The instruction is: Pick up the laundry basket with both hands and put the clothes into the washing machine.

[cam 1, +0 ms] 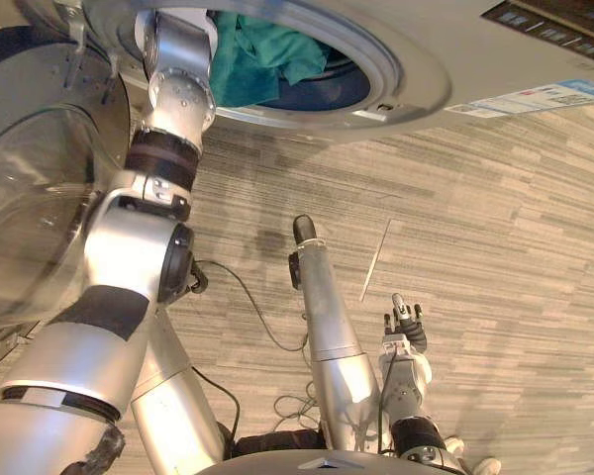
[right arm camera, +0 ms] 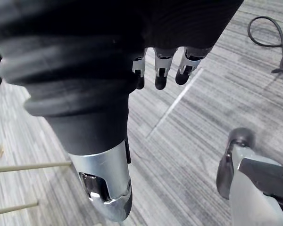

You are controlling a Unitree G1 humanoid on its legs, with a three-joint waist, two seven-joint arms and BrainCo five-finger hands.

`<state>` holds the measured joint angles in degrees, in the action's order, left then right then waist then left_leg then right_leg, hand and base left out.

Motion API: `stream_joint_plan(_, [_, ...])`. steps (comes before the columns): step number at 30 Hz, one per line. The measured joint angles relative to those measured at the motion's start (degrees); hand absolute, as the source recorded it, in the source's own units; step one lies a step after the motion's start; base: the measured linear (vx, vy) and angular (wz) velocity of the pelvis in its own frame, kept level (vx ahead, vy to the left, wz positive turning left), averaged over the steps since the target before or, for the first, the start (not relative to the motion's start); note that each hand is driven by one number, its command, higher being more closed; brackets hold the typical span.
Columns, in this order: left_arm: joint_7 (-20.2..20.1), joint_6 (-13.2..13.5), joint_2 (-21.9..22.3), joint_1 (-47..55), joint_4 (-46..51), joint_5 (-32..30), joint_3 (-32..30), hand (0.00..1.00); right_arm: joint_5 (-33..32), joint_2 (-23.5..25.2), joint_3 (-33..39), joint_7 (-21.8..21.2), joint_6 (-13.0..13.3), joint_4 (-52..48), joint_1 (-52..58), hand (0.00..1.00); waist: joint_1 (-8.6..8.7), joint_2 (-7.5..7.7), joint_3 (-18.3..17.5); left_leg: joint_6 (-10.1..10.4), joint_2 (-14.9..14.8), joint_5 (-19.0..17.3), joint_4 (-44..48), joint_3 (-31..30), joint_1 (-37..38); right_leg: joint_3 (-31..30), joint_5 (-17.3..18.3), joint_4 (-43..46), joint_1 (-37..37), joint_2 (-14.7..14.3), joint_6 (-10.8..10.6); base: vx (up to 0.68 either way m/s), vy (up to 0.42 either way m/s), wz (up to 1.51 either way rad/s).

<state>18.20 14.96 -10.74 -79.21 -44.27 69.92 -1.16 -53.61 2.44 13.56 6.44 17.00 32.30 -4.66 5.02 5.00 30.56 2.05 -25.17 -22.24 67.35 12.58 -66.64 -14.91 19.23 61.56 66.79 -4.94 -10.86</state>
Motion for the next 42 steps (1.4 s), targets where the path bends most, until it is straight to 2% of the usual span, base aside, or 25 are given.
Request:
stream_joint_plan(3, [0.8, 0.8, 4.9, 10.8, 10.3, -8.1, 0.3, 0.0, 0.0, 0.0, -0.5, 0.0, 0.0, -0.5, 0.0, 0.0, -0.04, 0.0, 0.0, 0.5, 1.9, 1.2, -2.8, -0.1, 2.8, 1.0, 0.7, -0.5, -2.4, 1.8, 1.1, 0.04, -0.017, 0.31])
stream_joint_plan(5, [2.9, 1.4, 9.7, 21.4, 17.6, -19.8, 2.5, 0.0, 0.0, 0.0, -1.6, 0.0, 0.0, -2.1, 0.1, 0.0, -0.63, -0.01, 0.0, 1.2, 3.1, 2.1, -5.1, -0.3, 5.9, 1.8, 1.4, -1.0, -5.2, 2.9, 1.8, 0.07, -0.051, 0.32])
stream_joint_plan(6, [3.2, 1.3, 10.7, 24.2, 18.9, -23.4, 3.5, 0.0, 0.0, 0.0, -1.6, 0.0, 0.0, -2.5, 0.1, 0.0, -0.92, -0.04, 0.0, 1.4, 3.4, 2.2, -5.7, -0.3, 7.0, 1.9, 1.7, -1.0, -6.1, 3.2, 2.1, 0.08, -0.058, 0.25])
stream_joint_plan(10, [5.4, -1.2, 15.3, 40.2, 24.1, -46.1, 10.5, 0.0, 0.1, -0.2, -1.7, 0.2, 0.3, -2.1, 0.3, 0.0, -2.23, -0.17, -5.1, 2.7, 4.7, 3.2, -8.8, -0.7, 9.2, 3.3, 3.1, -1.0, -7.6, 4.6, 3.6, 0.07, -0.054, 0.2])
stream_joint_plan(13, [3.3, -3.4, 17.4, 48.8, 23.6, -54.2, 16.4, 0.0, 0.1, -0.3, -1.9, 0.3, 0.3, -1.9, 0.6, 0.0, -3.46, -0.64, -5.8, 3.5, 5.8, 4.0, -10.8, -1.2, 13.3, 4.4, 4.5, -0.5, -11.1, 5.5, 4.6, 0.07, -0.054, 0.21])
stream_joint_plan(15, [0.6, -4.5, 18.2, 52.8, 21.7, -56.6, 17.9, 0.0, 1.1, -0.7, -2.1, 0.4, 0.3, -1.7, 1.5, 0.0, -4.04, -1.29, -6.2, 4.0, 6.2, 4.3, -11.8, -1.5, 15.6, 4.9, 5.2, -0.2, -13.2, 5.8, 5.1, 0.06, -0.047, 0.16])
stream_joint_plan(19, [-3.9, -5.9, 17.6, 58.1, 16.9, -56.6, 18.2, 0.0, 1.8, -1.9, -2.1, 1.3, 0.2, 0.9, 2.9, 0.0, -4.89, -2.91, -7.3, 5.0, 6.8, 5.2, -14.3, -1.7, 21.1, 5.9, 6.2, -0.2, -18.0, 6.7, 6.0, 0.03, -0.046, 0.08])
stream_joint_plan(21, [-5.3, -6.4, 16.8, 59.8, 13.6, -56.7, 14.6, 0.0, 1.8, -2.1, -2.3, 1.7, 0.1, 3.2, 4.0, 0.0, -5.2, -3.02, -7.4, 5.7, 7.7, 6.2, -16.8, -1.7, 25.9, 6.4, 6.4, -0.9, -22.2, 7.2, 6.4, 0.0, -0.058, 0.07])
stream_joint_plan(23, [-4.9, -6.5, 16.2, 61.9, 11.3, -58.2, 10.4, 0.0, 1.8, -2.6, -3.2, 1.8, 0.0, 5.9, 5.1, 0.0, -5.08, -3.4, -8.7, 5.9, 8.5, 8.1, -20.8, -1.6, 29.8, 7.5, 6.2, -3.3, -26.0, 8.0, 6.5, -0.02, -0.072, 0.19])
stream_joint_plan(26, [-2.9, -6.5, 15.1, 66.2, 5.8, -61.7, 0.2, 0.0, 2.3, -2.6, -4.1, 2.4, -1.1, 10.6, 8.2, 0.0, -5.69, -3.93, -13.7, 6.0, 10.0, 13.2, -32.6, -1.1, 37.6, 9.8, 3.6, -11.6, -33.0, 8.8, 7.0, 0.03, -0.079, 0.19])
stream_joint_plan(27, [-2.5, -6.5, 14.9, 67.0, 4.3, -62.2, -1.4, 0.0, 2.4, -2.6, -4.2, 2.4, -1.2, 11.6, 8.6, 0.0, -6.0, -3.97, -14.6, 6.1, 10.3, 14.5, -35.3, -0.8, 39.3, 10.2, 3.0, -13.5, -34.5, 8.8, 6.9, 0.08, -0.068, 0.17])
stream_joint_plan(29, [-2.3, -6.5, 14.5, 70.2, -2.2, -63.8, -8.2, 0.0, 5.7, -2.8, -3.9, 2.4, -2.4, 14.6, 10.0, 0.0, -6.79, -4.16, -18.5, 6.0, 11.9, 21.6, -49.4, -0.1, 46.9, 12.6, -0.1, -21.6, -40.1, 9.4, 7.4, 0.12, -0.076, 0.29])
stream_joint_plan(31, [-2.3, -6.8, 14.6, 72.0, -4.6, -63.2, -10.4, 0.0, 7.2, -2.8, -3.9, 2.3, -2.5, 15.8, 10.3, 0.0, -6.8, -4.35, -20.2, 5.8, 12.6, 24.9, -55.1, -0.2, 49.5, 14.2, -0.9, -24.2, -42.0, 9.8, 7.8, 0.1, -0.053, 0.42])
stream_joint_plan(33, [-3.0, -6.9, 15.0, 74.6, -7.1, -56.9, -13.6, 0.0, 9.5, -3.0, -3.2, 2.3, -3.5, 17.7, 9.7, 0.0, -7.08, -4.68, -21.5, 5.0, 13.1, 28.1, -59.1, 0.3, 52.1, 16.9, -1.7, -26.7, -45.2, 10.7, 8.6, 0.06, -0.02, 0.59])
stream_joint_plan(34, [-3.9, -7.0, 15.2, 75.6, -8.2, -54.6, -13.7, 0.0, 10.2, -3.0, -1.9, 2.3, -3.7, 18.7, 9.3, 0.0, -7.19, -4.88, -21.9, 3.9, 13.4, 28.9, -59.3, 2.0, 52.8, 18.8, -2.1, -27.8, -47.1, 11.7, 9.2, 0.02, 0.028, 0.64])
stream_joint_plan(35, [-4.2, -7.0, 15.2, 76.7, -8.2, -53.8, -13.7, 0.0, 10.6, -2.9, -0.8, 2.3, -3.8, 19.3, 9.4, 0.0, -7.18, -5.06, -23.2, 2.5, 13.5, 27.8, -59.0, 3.2, 52.8, 20.5, -2.4, -28.8, -48.0, 12.6, 9.4, 0.04, 0.084, 0.64])
stream_joint_plan(36, [-4.7, -6.9, 15.2, 77.1, -8.2, -53.8, -13.3, 0.0, 11.1, -2.8, -0.1, 2.3, -3.7, 20.5, 8.9, 0.0, -7.36, -4.54, -23.4, 1.2, 12.8, 24.2, -52.0, 4.5, 51.9, 20.9, -2.6, -29.4, -49.1, 14.0, 9.3, 0.07, 0.112, 0.54])
stream_joint_plan(37, [-4.9, -6.8, 15.1, 77.4, -8.1, -53.8, -13.0, 0.0, 11.3, -2.9, 1.2, 2.2, -3.8, 20.9, 8.9, 0.0, -7.45, -4.47, -23.5, -0.5, 11.4, 18.4, -40.0, 5.0, 51.0, 22.0, -3.1, -30.2, -51.3, 15.3, 8.6, 0.07, 0.129, 0.41])
stream_joint_plan(38, [-4.9, -6.6, 15.1, 77.7, -8.0, -53.8, -12.4, 0.0, 11.3, -2.9, 1.6, 2.2, -3.8, 21.0, 9.1, 0.0, -7.56, -4.28, -23.7, -0.6, 10.3, 16.5, -35.0, 5.0, 50.9, 22.4, -3.3, -30.4, -52.0, 15.7, 8.4, 0.04, 0.118, 0.32])
stream_joint_plan(39, [-4.9, -6.0, 15.1, 77.9, -7.9, -53.8, -11.6, 0.0, 11.3, -3.0, 2.5, 2.2, -3.9, 21.0, 9.3, 0.0, -7.72, -4.97, -24.6, -0.9, 8.3, 14.9, -29.4, 4.9, 51.0, 22.8, -3.7, -30.4, -52.6, 16.0, 8.0, 0.02, 0.254, 0.3])
stream_joint_plan(40, [-5.0, -5.9, 15.0, 77.6, -6.1, -53.8, -9.5, 0.0, 11.3, -3.0, 3.8, 2.3, -3.9, 21.2, 9.1, 0.0, -7.45, -6.42, -25.9, -0.9, 7.1, 14.3, -26.4, 5.0, 49.8, 23.5, -4.4, -30.2, -52.6, 16.8, 6.8, 0.0, 0.287, 0.32])
stream_joint_plan(41, [-5.0, -5.6, 15.1, 77.4, -5.1, -53.9, -8.5, 0.0, 11.3, -3.3, 4.4, 2.3, -4.1, 21.8, 8.7, 0.0, -7.06, -5.82, -26.1, -1.0, 8.3, 14.6, -26.8, 5.2, 49.6, 23.8, -4.9, -30.7, -52.5, 17.3, 6.5, -0.05, 0.294, 0.54])
stream_joint_plan(42, [-4.9, -4.5, 14.2, 77.1, -4.2, -54.3, -6.5, 0.0, 11.3, -2.5, 5.0, 2.3, -4.9, 23.7, 8.0, 0.0, -6.3, -4.01, -27.5, -0.6, 12.3, 15.2, -32.5, 3.8, 50.1, 22.9, -5.5, -34.4, -52.5, 18.1, 6.5, -0.08, 0.244, 0.68])
